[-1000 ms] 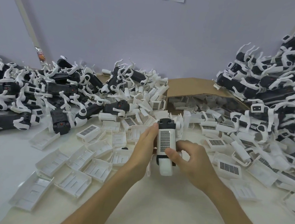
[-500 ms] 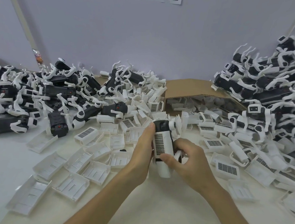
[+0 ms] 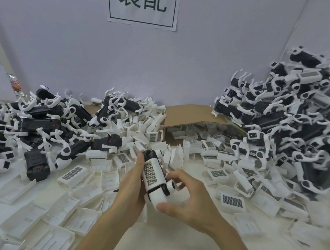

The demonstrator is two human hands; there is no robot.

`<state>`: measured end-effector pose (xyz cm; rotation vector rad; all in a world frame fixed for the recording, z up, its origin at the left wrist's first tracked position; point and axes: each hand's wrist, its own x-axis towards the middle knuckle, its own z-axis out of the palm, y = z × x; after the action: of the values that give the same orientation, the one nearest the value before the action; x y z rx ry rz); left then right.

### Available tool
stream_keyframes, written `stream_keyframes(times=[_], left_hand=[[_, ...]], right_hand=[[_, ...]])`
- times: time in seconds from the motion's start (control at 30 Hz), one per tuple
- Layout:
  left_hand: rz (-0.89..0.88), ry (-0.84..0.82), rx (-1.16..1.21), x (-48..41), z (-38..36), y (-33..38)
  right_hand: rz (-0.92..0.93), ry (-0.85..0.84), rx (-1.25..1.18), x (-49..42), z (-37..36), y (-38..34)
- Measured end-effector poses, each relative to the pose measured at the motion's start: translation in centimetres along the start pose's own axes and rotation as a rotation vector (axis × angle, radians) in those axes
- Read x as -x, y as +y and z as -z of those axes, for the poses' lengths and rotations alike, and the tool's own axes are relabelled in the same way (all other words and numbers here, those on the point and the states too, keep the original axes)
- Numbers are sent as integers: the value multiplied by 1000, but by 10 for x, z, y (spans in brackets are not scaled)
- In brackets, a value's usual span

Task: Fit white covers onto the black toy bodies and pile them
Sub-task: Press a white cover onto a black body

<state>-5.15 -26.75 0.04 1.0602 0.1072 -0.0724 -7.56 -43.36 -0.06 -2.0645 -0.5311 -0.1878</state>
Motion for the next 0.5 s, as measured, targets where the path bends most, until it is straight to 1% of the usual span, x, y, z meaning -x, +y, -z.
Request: stream_keyframes(times=[0.03,0.07,0.17,0.2,0.27,0.3,0.33,0.37,0.43,0.5], left_hand=[[-22,7,-39,0,-1,1],[-51,25,-74,0,-2,2],[-151,156,-81,-3,1,6],[-179,189,-57,-4,3,7],[-205,252,-3,-7,8,10],[-211,282,15,-8,10,11],[-215,308,20,-9,12,12],[-219,326,16,-11,14,11],[-216,348,9,-15,16,11],[-193,354,15,-17,16,10]], right_hand=[[-13,2,-41,0,0,-1],[-32,-5,-133,0,-1,-3],[-127,2,-577,-6,1,-10],[-190,13,-755,-9,4,-13],[-392,41,-1100,-14,10,-16],[-494,66,-1228,-14,13,-14],[-570,92,-1301,-13,16,-12],[-619,111,-1320,-12,19,-10],[-672,146,-1272,-11,28,-10],[-679,187,-1193,-16,47,-17]])
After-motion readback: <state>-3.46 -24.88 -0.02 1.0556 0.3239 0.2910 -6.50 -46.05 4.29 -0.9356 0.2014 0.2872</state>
